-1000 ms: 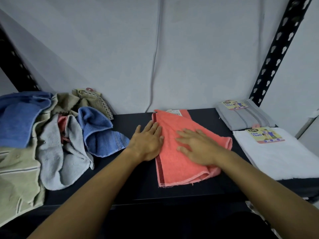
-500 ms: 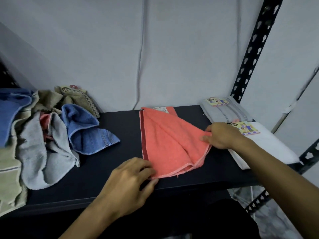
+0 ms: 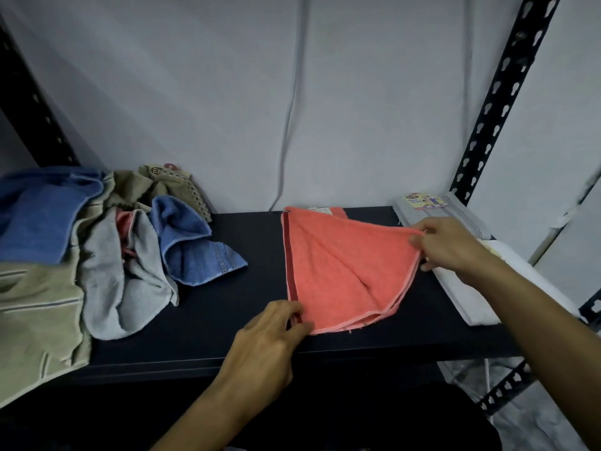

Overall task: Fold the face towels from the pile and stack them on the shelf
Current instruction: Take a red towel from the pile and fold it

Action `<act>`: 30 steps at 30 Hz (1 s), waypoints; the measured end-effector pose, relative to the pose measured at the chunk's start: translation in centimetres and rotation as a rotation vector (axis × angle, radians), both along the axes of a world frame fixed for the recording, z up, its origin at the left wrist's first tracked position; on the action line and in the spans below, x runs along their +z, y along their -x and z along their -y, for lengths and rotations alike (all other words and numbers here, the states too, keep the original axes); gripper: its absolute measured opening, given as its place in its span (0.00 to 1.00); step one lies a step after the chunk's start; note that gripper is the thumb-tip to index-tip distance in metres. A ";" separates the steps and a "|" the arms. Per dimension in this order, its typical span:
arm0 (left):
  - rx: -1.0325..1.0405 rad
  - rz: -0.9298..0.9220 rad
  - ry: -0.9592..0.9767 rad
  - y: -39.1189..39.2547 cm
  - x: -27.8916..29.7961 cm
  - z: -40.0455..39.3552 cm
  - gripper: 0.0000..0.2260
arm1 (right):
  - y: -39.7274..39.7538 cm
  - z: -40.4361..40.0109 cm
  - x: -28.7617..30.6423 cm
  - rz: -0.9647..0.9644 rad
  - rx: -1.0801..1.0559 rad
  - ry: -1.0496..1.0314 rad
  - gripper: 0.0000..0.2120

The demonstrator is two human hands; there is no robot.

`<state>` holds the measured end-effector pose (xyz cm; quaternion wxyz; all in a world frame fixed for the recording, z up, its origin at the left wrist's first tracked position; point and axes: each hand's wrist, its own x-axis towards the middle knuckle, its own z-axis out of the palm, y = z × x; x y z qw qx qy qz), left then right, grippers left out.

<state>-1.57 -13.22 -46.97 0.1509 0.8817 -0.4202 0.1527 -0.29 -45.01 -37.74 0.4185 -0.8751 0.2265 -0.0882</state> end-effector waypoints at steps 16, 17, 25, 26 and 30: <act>0.000 -0.011 0.342 0.3 -0.8 -0.6 0.09 | 2.6 -11.2 -0.9 0.474 0.300 0.092 0.05; -0.007 -0.012 0.345 0.3 -0.9 -0.7 0.10 | 2.7 -11.7 -1.5 0.482 0.331 0.148 0.04; -0.009 -0.046 0.412 0.2 -1.5 -0.9 0.07 | 3.5 -14.1 -6.2 0.601 0.553 0.564 0.05; -0.009 -0.039 0.423 0.2 -1.6 -0.9 0.06 | 3.5 -14.2 -6.6 0.612 0.558 0.598 0.06; 0.012 -0.050 0.484 0.3 -1.8 -0.8 0.05 | 3.8 -14.2 -7.7 0.593 0.588 0.642 0.06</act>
